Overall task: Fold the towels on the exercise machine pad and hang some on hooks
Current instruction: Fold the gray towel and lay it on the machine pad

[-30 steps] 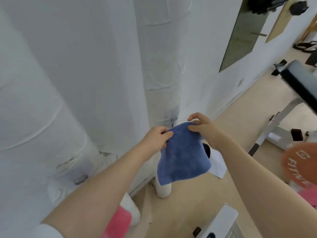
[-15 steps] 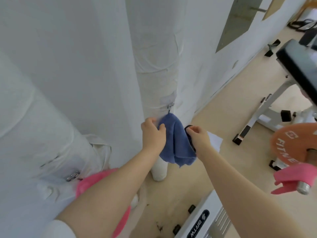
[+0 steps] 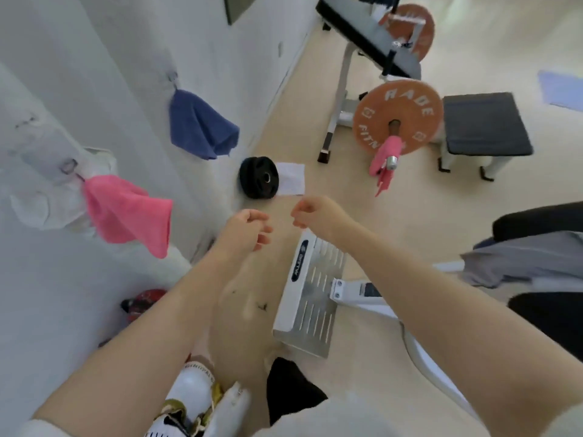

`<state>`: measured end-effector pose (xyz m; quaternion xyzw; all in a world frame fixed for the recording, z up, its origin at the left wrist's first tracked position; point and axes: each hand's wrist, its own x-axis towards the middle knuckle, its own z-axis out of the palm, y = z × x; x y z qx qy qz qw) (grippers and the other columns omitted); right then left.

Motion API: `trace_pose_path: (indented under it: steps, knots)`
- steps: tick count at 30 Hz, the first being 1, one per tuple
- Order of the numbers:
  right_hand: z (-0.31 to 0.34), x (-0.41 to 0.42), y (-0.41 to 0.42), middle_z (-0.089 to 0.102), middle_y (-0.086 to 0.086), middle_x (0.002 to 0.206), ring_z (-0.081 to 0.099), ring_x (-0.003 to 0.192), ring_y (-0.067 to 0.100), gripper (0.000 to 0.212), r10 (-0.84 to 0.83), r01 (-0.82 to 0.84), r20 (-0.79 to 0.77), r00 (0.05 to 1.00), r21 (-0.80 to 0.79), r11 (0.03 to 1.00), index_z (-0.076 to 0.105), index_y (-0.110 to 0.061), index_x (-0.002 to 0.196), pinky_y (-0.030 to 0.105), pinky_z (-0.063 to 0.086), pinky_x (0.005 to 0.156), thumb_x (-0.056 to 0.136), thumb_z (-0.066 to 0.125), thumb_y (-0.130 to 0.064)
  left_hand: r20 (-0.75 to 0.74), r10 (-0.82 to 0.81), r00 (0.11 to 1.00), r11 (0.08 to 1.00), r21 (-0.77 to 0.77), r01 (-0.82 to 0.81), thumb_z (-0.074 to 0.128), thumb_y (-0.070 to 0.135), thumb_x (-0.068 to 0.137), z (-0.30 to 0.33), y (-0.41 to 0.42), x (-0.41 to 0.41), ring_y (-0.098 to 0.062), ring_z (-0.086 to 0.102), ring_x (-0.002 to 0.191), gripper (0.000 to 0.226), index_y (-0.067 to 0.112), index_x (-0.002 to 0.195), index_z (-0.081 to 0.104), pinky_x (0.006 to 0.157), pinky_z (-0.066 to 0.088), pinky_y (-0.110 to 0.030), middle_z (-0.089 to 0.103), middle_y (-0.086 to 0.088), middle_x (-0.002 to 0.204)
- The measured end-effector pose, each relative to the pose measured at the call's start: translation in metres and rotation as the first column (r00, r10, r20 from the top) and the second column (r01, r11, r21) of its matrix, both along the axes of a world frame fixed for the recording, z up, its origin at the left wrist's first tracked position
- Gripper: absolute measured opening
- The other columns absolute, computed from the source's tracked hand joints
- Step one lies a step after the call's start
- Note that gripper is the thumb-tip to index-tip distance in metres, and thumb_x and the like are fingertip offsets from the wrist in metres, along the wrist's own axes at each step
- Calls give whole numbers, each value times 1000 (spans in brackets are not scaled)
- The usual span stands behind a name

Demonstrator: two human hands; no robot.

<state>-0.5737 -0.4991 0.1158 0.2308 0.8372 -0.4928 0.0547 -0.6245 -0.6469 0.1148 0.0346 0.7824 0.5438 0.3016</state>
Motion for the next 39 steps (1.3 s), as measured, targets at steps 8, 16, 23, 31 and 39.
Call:
trace_pose_path:
  steps: [8, 16, 23, 31, 39]
  knots:
    - [20, 215, 78, 62, 2, 78, 57, 72, 17, 11, -366, 369, -71, 928, 26, 929, 57, -10, 84, 25, 46, 68, 92, 50, -11, 59, -266, 962, 961, -56, 269, 38, -3, 91, -20, 44, 145, -13, 51, 62, 27, 17, 82, 54, 58, 42, -21, 59, -3, 77]
    - [16, 452, 158, 67, 1, 82, 61, 79, 16, 16, -565, 561, -22, 825, 162, 812, 62, -9, 87, 30, 50, 73, 91, 49, -16, 78, -491, 868, 868, -47, 495, 36, -5, 89, -39, 170, 310, -15, 47, 59, 20, 5, 96, 52, 55, 35, -22, 56, -7, 76]
    - [17, 648, 258, 64, 1, 76, 57, 71, 16, 13, -700, 703, -69, 711, 88, 705, 60, -12, 80, 28, 44, 69, 89, 51, -13, 47, -551, 833, 834, 16, 551, 40, -1, 88, -56, 296, 493, -16, 50, 60, 18, 8, 96, 54, 58, 41, -25, 57, -8, 79]
    - [20, 721, 361, 60, 0, 69, 56, 68, 17, 20, -758, 775, -171, 630, 75, 628, 59, -16, 80, 33, 47, 72, 88, 43, -7, -193, -598, 778, 801, -114, 587, 44, 13, 88, -48, 383, 596, -15, 55, 75, 17, 19, 98, 55, 62, 42, -20, 58, 0, 79]
    - [3, 693, 497, 59, -4, 88, 60, 82, 18, 12, -582, 591, -106, 806, 109, 799, 58, -22, 96, 34, 48, 78, 90, 49, -17, -216, -530, 820, 844, -43, 534, 45, 10, 93, -71, 532, 578, -13, 56, 76, 16, 15, 107, 52, 65, 43, -17, 58, -2, 85]
